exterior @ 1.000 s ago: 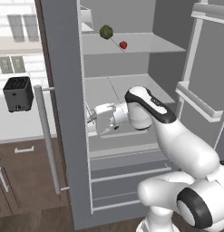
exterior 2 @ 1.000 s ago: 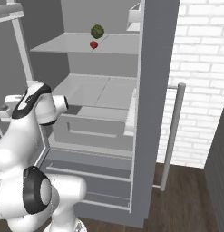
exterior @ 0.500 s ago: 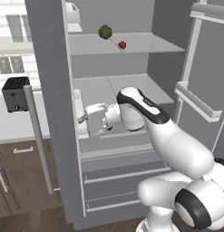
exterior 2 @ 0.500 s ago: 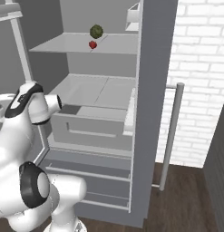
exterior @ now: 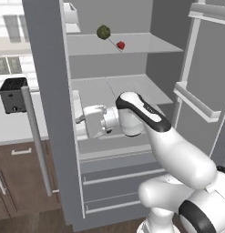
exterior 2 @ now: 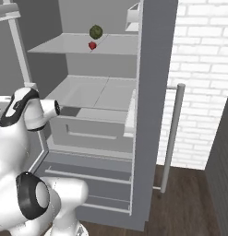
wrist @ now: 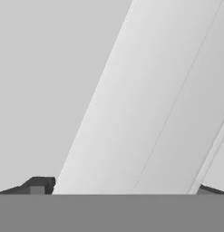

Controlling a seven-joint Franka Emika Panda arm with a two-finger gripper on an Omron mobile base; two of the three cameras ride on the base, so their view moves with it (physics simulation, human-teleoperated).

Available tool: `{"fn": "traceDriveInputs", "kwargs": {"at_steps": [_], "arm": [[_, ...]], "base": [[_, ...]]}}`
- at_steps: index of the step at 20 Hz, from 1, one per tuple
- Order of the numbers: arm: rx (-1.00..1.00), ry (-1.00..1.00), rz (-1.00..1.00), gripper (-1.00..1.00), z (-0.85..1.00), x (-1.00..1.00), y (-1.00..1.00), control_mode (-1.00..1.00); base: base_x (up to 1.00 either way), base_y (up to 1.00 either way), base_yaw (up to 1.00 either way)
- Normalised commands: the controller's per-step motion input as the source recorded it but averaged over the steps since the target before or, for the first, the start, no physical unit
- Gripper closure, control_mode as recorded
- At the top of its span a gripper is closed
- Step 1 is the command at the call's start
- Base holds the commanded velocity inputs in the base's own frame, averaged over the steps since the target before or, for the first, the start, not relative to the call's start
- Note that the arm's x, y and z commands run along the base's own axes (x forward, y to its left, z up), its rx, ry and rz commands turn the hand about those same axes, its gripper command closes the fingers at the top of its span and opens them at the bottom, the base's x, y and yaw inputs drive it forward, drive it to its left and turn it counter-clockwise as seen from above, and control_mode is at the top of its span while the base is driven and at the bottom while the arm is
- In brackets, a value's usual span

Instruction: Take the strawberry from the fridge and place it on top of the pancake, located on the dining counter.

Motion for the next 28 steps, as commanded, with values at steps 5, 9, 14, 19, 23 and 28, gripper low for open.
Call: {"fn": "traceDriveInputs", "kwargs": {"at_steps": [5, 9, 14, 19, 23, 28], "arm": [[0.03, 0.00, 0.00, -1.00, 0.00, -0.95, 0.44, -1.00], [0.08, 0.08, 0.00, -1.00, 0.38, -0.66, 0.08, -1.00], [0.11, 0.07, 0.00, -1.00, 0.50, -0.71, 0.00, -1.00], [0.12, 0.05, 0.00, -1.00, 0.48, -0.81, 0.00, -1.00], [0.10, 0.01, 0.00, -1.00, 0.38, -0.87, 0.01, -1.00], [0.08, 0.13, 0.00, -1.00, 0.30, -0.10, 0.24, -1.00]], "base": [[0.00, 0.00, 0.00], [0.00, 0.00, 0.00], [0.00, 0.00, 0.00], [0.00, 0.00, 0.00], [0.00, 0.00, 0.00], [0.00, 0.00, 0.00]]}}
